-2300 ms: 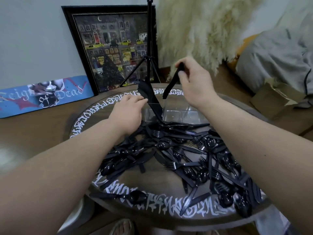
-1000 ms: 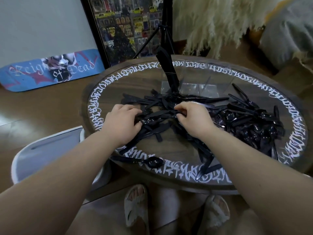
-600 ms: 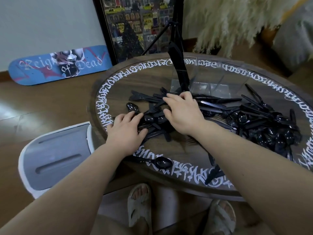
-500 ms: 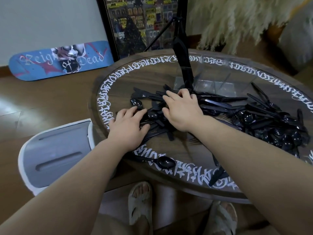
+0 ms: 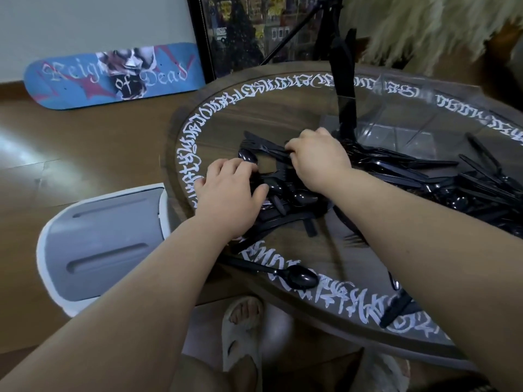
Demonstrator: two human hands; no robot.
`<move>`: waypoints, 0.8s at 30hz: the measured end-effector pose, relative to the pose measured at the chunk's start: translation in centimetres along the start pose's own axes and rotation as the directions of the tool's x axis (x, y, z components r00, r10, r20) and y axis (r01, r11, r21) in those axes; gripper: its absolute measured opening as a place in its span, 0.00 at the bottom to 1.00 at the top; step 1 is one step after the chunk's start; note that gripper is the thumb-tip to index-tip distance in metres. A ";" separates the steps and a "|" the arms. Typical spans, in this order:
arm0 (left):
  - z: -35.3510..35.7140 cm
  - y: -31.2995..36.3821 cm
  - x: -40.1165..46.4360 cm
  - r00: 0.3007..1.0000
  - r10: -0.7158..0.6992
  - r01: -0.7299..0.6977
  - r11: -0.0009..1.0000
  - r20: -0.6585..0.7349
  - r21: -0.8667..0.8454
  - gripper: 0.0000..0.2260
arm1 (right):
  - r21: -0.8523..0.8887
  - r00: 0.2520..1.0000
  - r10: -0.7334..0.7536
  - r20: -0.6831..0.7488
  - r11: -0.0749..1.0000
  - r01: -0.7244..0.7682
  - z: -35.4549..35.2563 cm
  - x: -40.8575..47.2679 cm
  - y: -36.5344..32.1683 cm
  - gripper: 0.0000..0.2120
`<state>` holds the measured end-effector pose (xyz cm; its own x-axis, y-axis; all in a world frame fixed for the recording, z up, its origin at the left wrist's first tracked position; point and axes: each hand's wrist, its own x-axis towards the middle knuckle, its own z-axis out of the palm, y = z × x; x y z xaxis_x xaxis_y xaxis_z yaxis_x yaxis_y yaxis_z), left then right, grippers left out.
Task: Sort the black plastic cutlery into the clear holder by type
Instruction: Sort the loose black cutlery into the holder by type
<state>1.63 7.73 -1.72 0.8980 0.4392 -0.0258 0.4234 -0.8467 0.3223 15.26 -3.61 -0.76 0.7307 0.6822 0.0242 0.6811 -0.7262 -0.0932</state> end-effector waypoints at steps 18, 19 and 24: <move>-0.4 -1.0 0.4 0.998 -0.012 0.010 0.999 0.066 0.034 0.24 | 0.191 0.956 0.248 0.159 0.942 -0.276 -0.8 0.1 -0.5 0.09; -0.5 -0.9 0.5 0.998 -0.015 0.013 0.999 0.057 0.032 0.23 | 0.201 0.953 0.255 0.160 0.937 -0.285 -0.9 -0.2 -0.2 0.09; -0.6 -0.5 0.6 0.999 -0.038 0.038 0.999 0.024 0.000 0.20 | 0.211 0.951 0.261 0.165 0.932 -0.293 -1.7 -1.8 0.7 0.09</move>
<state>1.87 8.60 -1.33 0.8837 0.4641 -0.0604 0.4575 -0.8294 0.3206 14.56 -5.49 0.83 0.8655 0.4729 -0.1654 0.4112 -0.8592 -0.3045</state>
